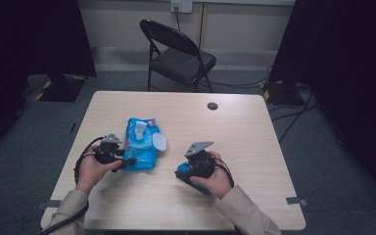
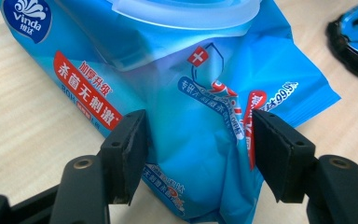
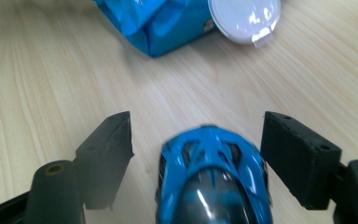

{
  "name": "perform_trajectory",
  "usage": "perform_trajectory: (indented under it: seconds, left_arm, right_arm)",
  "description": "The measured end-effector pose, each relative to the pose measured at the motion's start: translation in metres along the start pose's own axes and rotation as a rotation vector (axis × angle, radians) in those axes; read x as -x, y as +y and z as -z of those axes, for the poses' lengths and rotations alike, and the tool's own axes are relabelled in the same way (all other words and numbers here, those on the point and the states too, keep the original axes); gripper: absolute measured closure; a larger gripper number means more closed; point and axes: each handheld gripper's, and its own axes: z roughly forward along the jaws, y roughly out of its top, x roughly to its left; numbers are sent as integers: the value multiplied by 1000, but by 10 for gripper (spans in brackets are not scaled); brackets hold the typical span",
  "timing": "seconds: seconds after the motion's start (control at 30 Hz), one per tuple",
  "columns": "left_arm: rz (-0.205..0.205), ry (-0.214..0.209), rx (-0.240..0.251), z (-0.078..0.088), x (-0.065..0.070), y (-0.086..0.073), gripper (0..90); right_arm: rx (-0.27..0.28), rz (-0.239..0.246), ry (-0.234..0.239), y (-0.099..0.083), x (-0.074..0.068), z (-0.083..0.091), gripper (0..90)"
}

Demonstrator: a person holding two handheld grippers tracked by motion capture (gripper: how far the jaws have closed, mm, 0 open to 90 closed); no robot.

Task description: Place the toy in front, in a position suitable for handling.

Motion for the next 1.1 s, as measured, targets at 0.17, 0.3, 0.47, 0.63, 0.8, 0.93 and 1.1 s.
perform_trajectory:
  seconds: [0.17,0.3,0.47,0.63,0.8,0.93,1.1]
  left_arm:
    - [9,14,-5,-6,-7,9,381]
    - [18,19,-4,-10,-13,14,381]
    - [25,30,-5,-14,-18,20,380]
    - [40,36,1,-17,-22,23,380]
    - [46,40,10,-20,-26,25,380]
    - [35,53,3,-18,-23,27,375]
    - [37,52,30,-12,-20,24,322]
  right_arm:
    - [-34,-43,-18,-15,7,7,225]
    - [-24,-60,-16,-25,11,12,209]
    - [-31,-45,-27,-34,8,16,205]
    - [-44,-44,-24,-43,8,19,200]
    - [-55,-39,-22,-49,7,22,195]
    - [-54,-51,-18,-55,7,26,186]
    - [-47,-62,-12,-63,5,26,176]
